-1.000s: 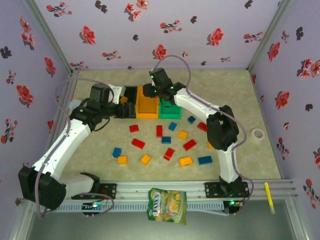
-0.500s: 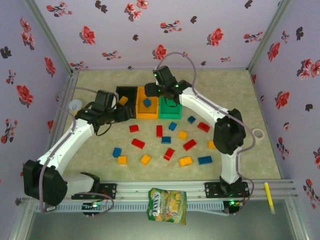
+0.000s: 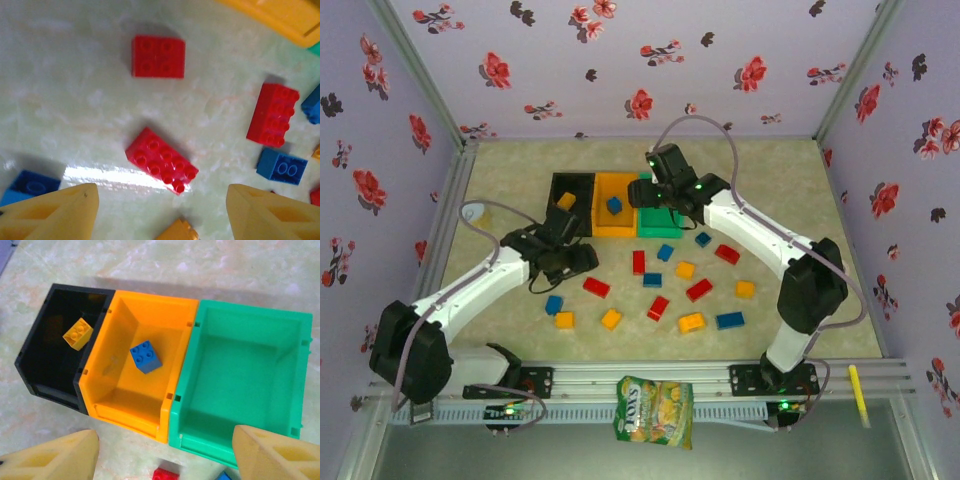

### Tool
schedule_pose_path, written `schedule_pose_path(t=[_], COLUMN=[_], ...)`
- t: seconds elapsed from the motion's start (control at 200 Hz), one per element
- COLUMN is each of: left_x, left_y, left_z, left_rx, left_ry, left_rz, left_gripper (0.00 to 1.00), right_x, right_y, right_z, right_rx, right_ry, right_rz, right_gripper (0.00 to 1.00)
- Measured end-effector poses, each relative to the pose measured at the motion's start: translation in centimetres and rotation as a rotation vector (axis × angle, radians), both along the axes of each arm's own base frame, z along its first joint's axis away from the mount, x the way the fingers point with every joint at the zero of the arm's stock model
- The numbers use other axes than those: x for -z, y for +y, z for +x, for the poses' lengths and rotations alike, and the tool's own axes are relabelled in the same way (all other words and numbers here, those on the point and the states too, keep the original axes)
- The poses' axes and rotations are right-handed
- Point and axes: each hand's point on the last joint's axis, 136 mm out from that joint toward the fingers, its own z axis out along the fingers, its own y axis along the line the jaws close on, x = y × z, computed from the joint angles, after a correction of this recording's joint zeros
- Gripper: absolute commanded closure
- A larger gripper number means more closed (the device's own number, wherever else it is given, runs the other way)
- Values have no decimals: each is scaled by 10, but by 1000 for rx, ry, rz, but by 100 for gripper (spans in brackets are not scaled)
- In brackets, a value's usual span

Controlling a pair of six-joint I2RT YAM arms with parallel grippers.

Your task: Sort the legos into containers by color

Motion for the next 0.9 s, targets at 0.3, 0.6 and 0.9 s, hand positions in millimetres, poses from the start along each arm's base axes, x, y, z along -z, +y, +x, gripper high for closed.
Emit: schedule_pose_path(t=[0.3,0.6,0.9], left_x=[33,54,77], left_y=[-24,-32,-38], left_z=[-22,-21,-16], left_rx=[-50,-85,-80], left_ry=[114,167,199], left_rz=[-29,-36,-17], left_gripper=[30,31,37], right_x=[8,13,14], right_y=[-2,-11,-14], right_z=[-7,-19,-19], right_rx=[-11,-13,-11], right_ry=[22,36,36], right_rz=[-4,-12,-16], right_gripper=[27,26,26])
